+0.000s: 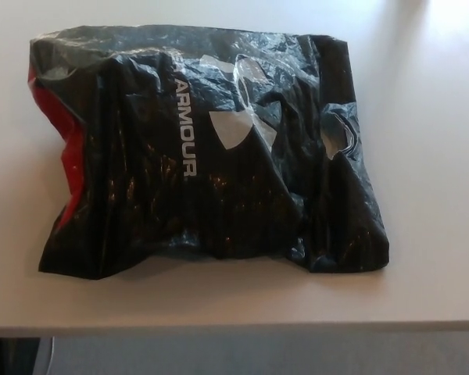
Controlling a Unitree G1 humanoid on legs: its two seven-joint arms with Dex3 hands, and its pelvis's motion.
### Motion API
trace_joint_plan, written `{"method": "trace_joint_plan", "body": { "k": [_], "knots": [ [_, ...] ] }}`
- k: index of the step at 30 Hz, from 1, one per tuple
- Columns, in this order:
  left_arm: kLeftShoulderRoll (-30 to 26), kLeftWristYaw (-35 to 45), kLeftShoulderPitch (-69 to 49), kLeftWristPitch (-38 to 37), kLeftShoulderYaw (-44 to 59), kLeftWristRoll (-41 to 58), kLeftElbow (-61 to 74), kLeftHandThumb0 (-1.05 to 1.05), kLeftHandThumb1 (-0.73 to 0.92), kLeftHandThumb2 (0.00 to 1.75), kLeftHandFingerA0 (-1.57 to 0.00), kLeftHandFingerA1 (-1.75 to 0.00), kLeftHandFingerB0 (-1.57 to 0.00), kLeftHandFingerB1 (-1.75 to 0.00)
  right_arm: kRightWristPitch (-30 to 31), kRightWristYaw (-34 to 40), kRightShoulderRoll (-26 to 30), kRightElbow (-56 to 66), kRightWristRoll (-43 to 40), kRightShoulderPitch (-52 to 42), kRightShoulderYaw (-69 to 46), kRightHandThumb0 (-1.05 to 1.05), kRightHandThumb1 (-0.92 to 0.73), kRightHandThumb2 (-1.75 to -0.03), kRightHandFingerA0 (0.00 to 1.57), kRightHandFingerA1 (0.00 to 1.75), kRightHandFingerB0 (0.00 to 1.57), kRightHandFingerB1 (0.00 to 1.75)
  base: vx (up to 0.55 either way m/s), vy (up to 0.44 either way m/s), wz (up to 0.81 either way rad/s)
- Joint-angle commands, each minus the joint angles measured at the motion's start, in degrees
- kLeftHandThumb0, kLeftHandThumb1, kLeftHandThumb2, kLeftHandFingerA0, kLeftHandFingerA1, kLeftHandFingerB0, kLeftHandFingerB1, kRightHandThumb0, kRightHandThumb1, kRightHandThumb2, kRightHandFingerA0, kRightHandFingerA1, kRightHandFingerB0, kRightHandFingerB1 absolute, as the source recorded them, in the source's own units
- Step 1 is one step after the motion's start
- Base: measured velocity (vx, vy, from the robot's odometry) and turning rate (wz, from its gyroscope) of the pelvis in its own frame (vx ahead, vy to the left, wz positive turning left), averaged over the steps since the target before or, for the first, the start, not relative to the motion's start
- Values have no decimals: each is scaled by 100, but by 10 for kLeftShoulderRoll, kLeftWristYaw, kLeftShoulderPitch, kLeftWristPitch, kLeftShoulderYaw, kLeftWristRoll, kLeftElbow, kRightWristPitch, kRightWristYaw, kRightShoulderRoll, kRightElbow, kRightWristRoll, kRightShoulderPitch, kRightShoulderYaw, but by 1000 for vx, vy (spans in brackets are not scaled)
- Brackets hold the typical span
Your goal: A plastic bag is kept in the middle of the desk and the robot uses both its hands to grab the bag from the left and right and brings its hands close together to compress the bag
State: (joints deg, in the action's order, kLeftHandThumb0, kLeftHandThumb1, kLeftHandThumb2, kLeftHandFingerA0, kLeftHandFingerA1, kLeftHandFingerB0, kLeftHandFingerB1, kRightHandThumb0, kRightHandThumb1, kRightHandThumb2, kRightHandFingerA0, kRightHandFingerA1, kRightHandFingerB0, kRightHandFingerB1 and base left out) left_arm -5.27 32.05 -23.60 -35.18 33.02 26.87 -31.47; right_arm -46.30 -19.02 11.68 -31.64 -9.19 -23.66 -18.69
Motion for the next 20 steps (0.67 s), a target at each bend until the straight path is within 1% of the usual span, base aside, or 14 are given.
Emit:
{"method": "trace_joint_plan", "body": {
  "k": [1, 6, 7, 8, 11, 12, 13, 14, 15, 16, 17, 18, 19, 20],
  "knots": [
    [-1, 72, -9, -15, -5, 51, 25, -82, 77, 107, -6, -42, -6, -37, 21, -39, 11, 57, -36, -34, 18, -79, -79, -112, 0, 35, 7, 28, 0, 0, 0],
    [1, 77, -19, -20, -3, 58, 55, -79, 79, 108, -3, -41, -6, -36, 57, -36, 6, 119, -42, -71, 27, -78, -76, -111, 0, 35, 8, 28, 0, 0, 0],
    [2, 77, -19, -23, -3, 58, 58, -79, 80, 108, -5, -42, -2, -36, 60, -34, 7, 123, -41, -70, 28, -78, -76, -110, 0, 35, 9, 28, 0, 0, 0],
    [3, 79, -18, -23, -3, 60, 57, -75, 76, 107, -7, -43, -3, -37, 61, -33, 8, 127, -40, -69, 28, -78, -75, -111, 0, 35, 10, 29, 0, 0, 0],
    [8, 88, -17, -23, -1, 66, 55, -78, 77, 107, -4, -42, -10, -36, 62, -33, 14, 131, -35, -66, 26, -81, -77, -111, 0, 34, 10, 28, 0, 0, 0],
    [6, 88, -17, -25, -2, 63, 55, -66, 73, 109, -2, -43, -7, -37, 60, -32, 14, 128, -33, -65, 25, -82, -76, -110, 0, 33, 10, 27, 0, 0, 0],
    [6, 91, -16, -30, -2, 61, 50, -71, 92, 77, -10, -32, -10, -22, 60, -32, 15, 128, -31, -64, 24, -82, -76, -110, 0, 34, 9, 27, 0, 0, 0],
    [7, 90, -17, -33, -2, 58, 49, -65, 92, 72, -11, -31, -9, -23, 57, -33, 18, 126, -29, -63, 24, -79, -76, -109, 0, 34, 11, 28, 0, 0, 0],
    [9, 86, -18, -33, -2, 56, 50, -65, 92, 72, -11, -31, -9, -23, 53, -34, 20, 121, -27, -61, 23, -79, -76, -109, 0, 34, 11, 28, 0, 0, 0],
    [10, 86, -20, -33, -3, 56, 54, -72, 92, 74, -11, -32, -12, -22, 53, -35, 20, 119, -28, -61, 23, -79, -75, -109, 0, 35, 13, 28, 0, 0, 0],
    [12, 86, -23, -33, -3, 57, 59, -67, 73, 109, -3, -43, -7, -37, 53, -37, 21, 118, -30, -60, 24, -78, -75, -109, 0, 35, 12, 28, 0, 0, 0],
    [12, 87, -23, -33, -4, 57, 59, -66, 74, 109, -3, -43, -6, -37, 52, -36, 21, 118, -29, -60, 24, -74, -89, -72, 6, 28, 8, 22, 0, 0, 0],
    [12, 88, -23, -33, -4, 58, 59, -66, 74, 109, -3, -43, -6, -37, 51, -34, 21, 119, -26, -60, 24, -74, -89, -72, 6, 28, 8, 22, 0, 0, 0],
    [12, 87, -23, -31, -4, 59, 59, -69, 73, 108, -5, -43, -4, -37, 52, -34, 21, 122, -26, -62, 25, -79, -77, -110, 0, 34, 11, 28, 0, 0, 0]
  ]
}}
